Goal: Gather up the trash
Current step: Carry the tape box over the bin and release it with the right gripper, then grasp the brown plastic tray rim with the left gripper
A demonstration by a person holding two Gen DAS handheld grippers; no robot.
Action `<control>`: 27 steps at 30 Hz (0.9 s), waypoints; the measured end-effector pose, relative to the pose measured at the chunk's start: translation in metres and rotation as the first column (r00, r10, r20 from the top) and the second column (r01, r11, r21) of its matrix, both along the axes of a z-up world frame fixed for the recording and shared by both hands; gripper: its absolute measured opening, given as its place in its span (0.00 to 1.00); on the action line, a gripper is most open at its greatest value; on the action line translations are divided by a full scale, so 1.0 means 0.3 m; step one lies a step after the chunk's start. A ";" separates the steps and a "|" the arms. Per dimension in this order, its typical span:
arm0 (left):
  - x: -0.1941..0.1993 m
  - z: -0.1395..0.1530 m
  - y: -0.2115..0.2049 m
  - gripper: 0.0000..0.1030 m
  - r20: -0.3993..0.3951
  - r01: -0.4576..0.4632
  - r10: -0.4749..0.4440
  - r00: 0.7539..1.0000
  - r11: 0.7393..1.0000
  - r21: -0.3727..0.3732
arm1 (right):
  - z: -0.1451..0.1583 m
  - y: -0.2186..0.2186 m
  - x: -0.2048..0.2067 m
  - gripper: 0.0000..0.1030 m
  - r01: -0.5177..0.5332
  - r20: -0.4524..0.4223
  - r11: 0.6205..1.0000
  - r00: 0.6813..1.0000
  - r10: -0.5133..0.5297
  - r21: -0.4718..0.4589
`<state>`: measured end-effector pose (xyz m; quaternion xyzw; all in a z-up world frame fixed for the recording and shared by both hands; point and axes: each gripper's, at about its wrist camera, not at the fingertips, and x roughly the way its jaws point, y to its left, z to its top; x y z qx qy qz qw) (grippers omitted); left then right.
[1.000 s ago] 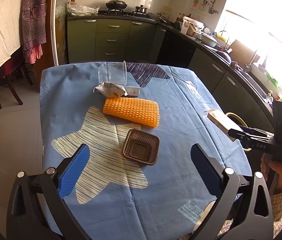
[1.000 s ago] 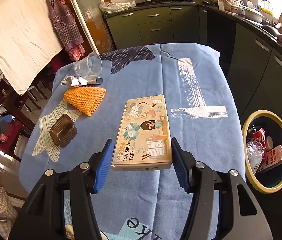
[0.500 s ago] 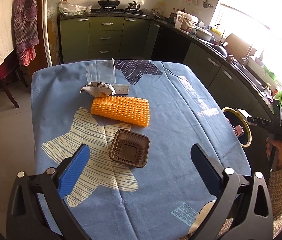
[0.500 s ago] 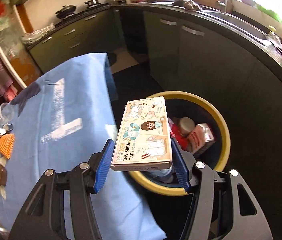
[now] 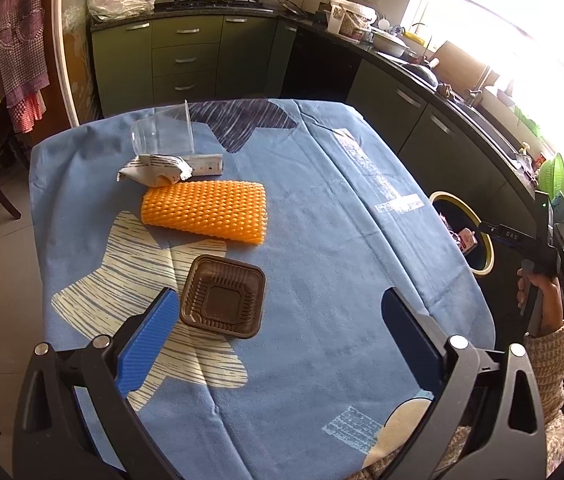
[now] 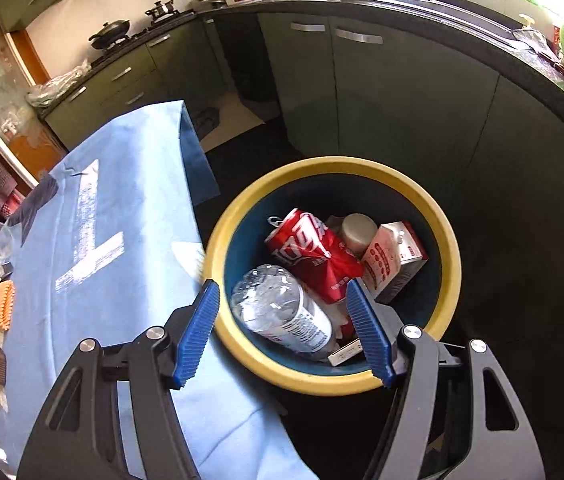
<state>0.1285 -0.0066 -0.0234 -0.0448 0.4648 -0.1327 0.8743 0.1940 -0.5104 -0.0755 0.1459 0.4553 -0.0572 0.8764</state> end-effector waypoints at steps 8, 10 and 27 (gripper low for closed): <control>0.126 -0.144 -0.044 0.93 -0.167 0.045 -0.047 0.985 0.999 -0.013 | 0.077 0.176 -0.042 0.65 -0.113 0.059 0.993 0.992 0.112 0.017; 0.152 -0.185 -0.053 0.93 -0.195 0.052 -0.051 0.980 0.999 0.000 | 0.081 0.196 -0.045 0.65 -0.126 0.062 0.992 0.990 0.124 0.020; 0.213 -0.314 -0.112 0.18 -0.285 0.111 -0.074 0.956 0.987 0.116 | 0.029 0.206 -0.040 0.65 -0.144 0.044 0.988 0.989 0.141 0.055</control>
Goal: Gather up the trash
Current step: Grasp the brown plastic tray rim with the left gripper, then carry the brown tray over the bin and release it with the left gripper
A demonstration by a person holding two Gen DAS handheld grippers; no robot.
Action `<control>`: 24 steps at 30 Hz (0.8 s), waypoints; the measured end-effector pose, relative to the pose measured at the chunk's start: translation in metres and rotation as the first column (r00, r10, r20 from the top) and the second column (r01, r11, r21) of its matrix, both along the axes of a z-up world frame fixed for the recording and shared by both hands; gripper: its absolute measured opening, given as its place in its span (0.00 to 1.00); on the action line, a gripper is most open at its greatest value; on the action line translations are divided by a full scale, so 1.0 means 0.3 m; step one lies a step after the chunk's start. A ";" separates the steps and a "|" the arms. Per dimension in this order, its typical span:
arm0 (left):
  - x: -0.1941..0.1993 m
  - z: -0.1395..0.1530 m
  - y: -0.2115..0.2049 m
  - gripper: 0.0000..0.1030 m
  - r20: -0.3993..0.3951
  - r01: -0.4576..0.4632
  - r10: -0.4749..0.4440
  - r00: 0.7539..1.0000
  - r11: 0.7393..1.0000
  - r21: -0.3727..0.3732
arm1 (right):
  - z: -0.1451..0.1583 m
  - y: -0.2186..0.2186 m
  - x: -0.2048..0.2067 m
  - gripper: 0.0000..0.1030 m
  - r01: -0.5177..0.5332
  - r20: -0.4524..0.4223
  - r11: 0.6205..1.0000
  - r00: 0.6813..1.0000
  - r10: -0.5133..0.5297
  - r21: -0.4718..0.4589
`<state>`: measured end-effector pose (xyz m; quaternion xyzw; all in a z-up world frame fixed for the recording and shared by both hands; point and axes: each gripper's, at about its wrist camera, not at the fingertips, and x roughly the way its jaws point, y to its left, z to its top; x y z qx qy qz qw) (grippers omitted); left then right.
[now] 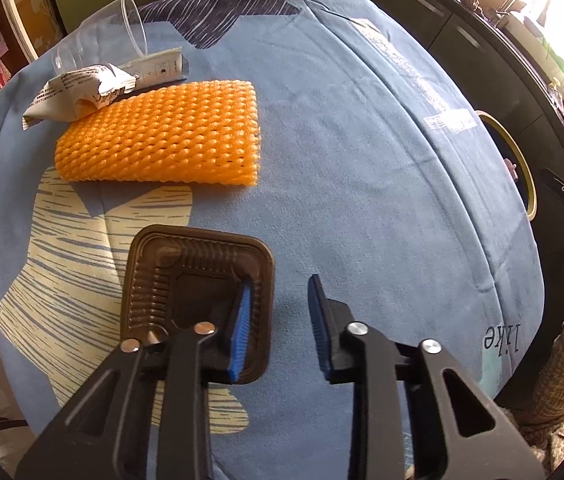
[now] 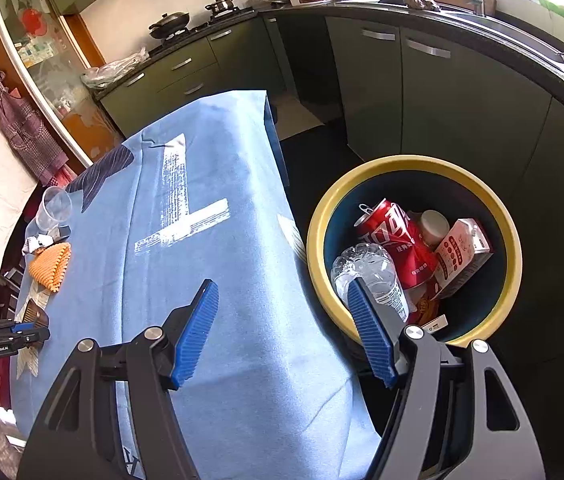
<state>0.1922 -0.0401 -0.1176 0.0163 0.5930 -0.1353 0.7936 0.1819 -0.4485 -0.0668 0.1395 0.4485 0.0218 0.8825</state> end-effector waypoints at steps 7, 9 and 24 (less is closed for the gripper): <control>-0.028 0.043 -0.016 0.05 0.093 0.010 -0.019 0.995 0.996 0.092 | 0.023 -0.013 -0.024 0.65 0.007 0.025 1.000 1.000 -0.008 0.015; -0.042 0.078 -0.028 0.04 0.132 0.021 -0.033 0.991 0.995 0.093 | 0.036 -0.019 -0.038 0.65 0.008 0.035 1.000 0.999 -0.009 0.019; -0.063 0.250 -0.339 0.04 0.230 0.239 -0.252 0.940 0.968 0.082 | 0.095 -0.151 -0.179 0.65 0.071 0.097 0.995 0.992 -0.077 0.064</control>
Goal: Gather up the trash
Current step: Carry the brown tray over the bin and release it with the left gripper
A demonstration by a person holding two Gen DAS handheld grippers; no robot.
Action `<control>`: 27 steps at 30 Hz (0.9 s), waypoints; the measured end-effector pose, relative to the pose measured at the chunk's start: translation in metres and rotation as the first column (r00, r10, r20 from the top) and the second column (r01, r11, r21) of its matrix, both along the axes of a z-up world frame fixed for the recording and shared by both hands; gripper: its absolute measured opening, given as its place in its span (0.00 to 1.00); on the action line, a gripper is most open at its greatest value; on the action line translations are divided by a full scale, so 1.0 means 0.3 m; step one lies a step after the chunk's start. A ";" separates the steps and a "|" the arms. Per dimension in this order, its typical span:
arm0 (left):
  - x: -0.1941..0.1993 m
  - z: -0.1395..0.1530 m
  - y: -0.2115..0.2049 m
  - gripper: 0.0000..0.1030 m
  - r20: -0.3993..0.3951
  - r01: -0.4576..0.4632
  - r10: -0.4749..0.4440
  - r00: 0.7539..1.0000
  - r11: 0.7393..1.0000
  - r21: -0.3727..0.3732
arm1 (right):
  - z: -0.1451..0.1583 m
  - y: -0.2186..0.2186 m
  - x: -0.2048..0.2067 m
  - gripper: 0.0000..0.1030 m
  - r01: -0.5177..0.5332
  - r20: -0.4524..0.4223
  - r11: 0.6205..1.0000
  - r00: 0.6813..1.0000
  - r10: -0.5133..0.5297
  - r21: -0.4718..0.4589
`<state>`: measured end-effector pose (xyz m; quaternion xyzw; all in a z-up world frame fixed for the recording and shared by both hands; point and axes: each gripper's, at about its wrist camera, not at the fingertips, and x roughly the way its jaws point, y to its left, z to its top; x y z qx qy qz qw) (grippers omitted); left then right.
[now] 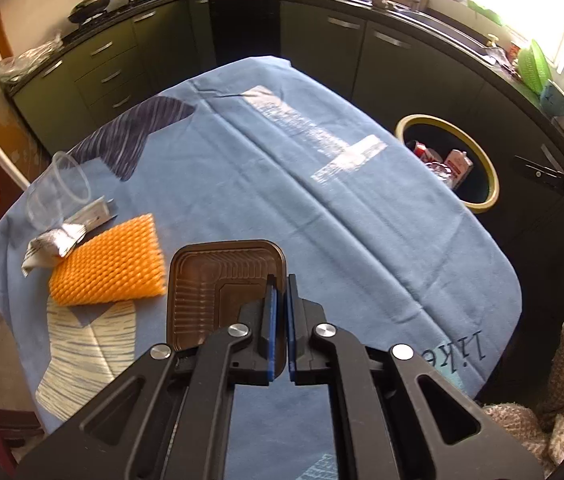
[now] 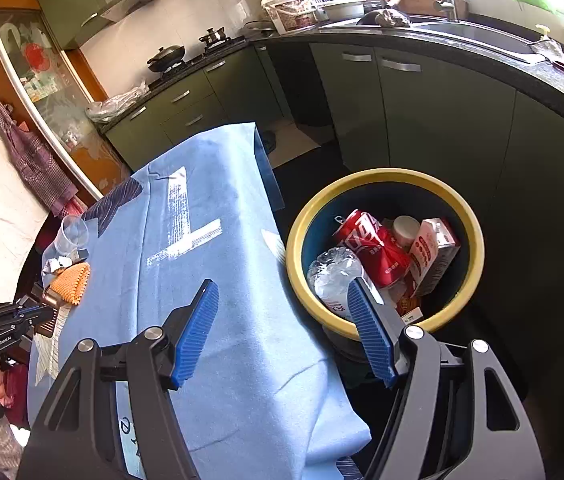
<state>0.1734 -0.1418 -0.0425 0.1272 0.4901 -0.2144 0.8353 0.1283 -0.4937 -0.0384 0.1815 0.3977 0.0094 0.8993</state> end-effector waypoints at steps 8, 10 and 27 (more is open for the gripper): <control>0.043 0.059 -0.437 0.04 0.009 0.262 -0.261 0.965 0.965 -0.023 | 0.002 -0.166 -0.080 0.65 0.103 0.019 0.995 0.994 -0.103 0.010; 0.077 0.047 -0.568 0.04 -0.021 0.317 -0.319 0.948 0.947 -0.046 | -0.008 -0.211 -0.098 0.65 0.129 0.017 0.991 0.992 -0.129 0.022; 0.262 -0.255 -1.298 0.48 -0.133 0.430 -0.427 0.895 0.903 -0.003 | -0.025 -0.455 -0.296 0.67 0.277 0.014 0.960 0.960 -0.278 0.050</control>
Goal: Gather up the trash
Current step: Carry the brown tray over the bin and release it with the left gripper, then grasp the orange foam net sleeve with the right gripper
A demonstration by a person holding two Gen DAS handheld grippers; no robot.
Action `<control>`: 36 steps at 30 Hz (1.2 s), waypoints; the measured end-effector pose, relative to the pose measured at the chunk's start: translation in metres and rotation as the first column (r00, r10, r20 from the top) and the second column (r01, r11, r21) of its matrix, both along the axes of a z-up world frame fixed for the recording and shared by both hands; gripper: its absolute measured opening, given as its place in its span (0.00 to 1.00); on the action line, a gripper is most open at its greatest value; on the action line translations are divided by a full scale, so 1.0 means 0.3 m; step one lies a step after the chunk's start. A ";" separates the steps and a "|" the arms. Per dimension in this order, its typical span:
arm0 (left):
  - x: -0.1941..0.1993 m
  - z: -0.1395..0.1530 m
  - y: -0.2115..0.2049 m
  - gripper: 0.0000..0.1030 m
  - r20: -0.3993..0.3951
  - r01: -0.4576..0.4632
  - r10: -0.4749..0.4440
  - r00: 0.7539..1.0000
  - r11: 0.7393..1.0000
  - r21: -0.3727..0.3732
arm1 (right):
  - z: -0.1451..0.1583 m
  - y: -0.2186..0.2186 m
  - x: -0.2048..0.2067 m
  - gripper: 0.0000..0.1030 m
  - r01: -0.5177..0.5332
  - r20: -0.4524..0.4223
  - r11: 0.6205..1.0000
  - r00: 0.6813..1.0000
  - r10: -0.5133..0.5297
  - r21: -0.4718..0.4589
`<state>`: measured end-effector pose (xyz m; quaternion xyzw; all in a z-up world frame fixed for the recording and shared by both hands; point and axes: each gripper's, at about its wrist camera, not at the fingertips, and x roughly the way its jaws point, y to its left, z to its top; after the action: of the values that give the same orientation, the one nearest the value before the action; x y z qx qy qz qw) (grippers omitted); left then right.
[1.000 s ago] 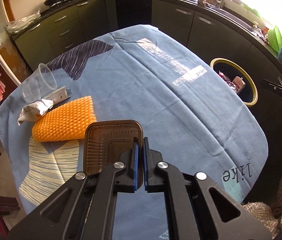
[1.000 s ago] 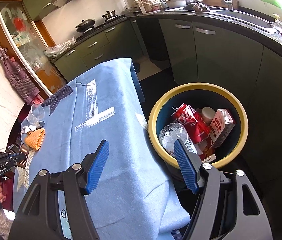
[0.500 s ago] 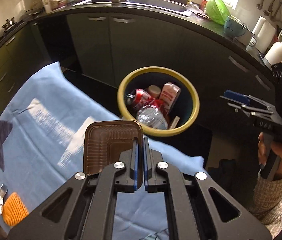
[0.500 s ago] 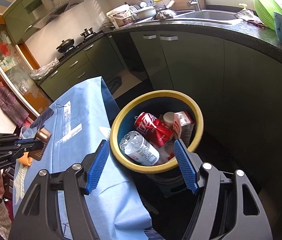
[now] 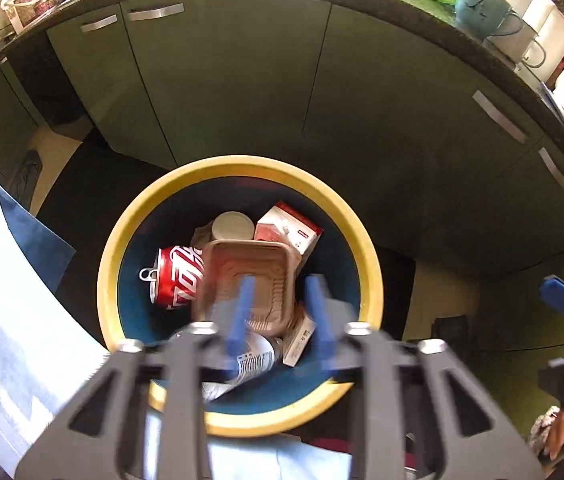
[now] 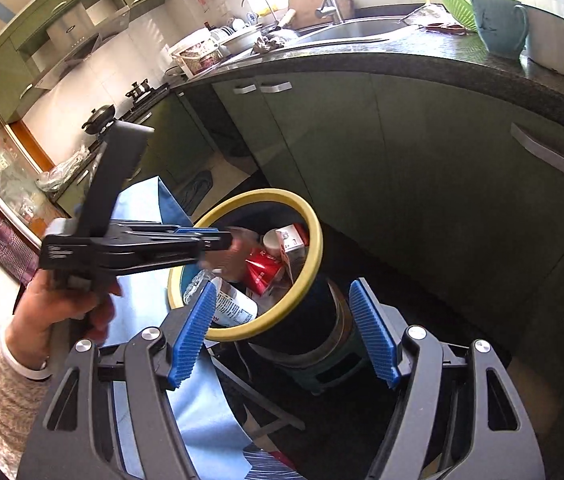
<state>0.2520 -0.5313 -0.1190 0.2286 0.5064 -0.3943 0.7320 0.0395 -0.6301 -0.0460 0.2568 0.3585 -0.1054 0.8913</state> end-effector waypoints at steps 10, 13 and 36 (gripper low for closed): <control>-0.053 0.221 0.284 0.52 0.000 -0.100 0.101 0.995 0.982 -0.160 | -0.012 -0.013 -0.019 0.67 0.007 -0.001 1.000 1.000 -0.007 0.024; -0.098 0.281 0.431 0.56 0.020 -0.146 0.153 0.988 0.967 -0.208 | -0.006 0.018 -0.004 0.67 -0.019 -0.003 1.000 1.000 0.019 0.021; -0.509 0.316 1.786 0.77 0.110 -0.719 0.778 0.619 0.618 -0.318 | 0.034 1.362 0.597 0.74 -0.908 -0.119 0.346 0.381 0.917 -0.236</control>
<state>0.0994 0.0044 -0.0242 -0.0513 0.4122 -0.0788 0.9062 0.2186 -0.2214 -0.0357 -0.1048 0.4078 0.3662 0.8298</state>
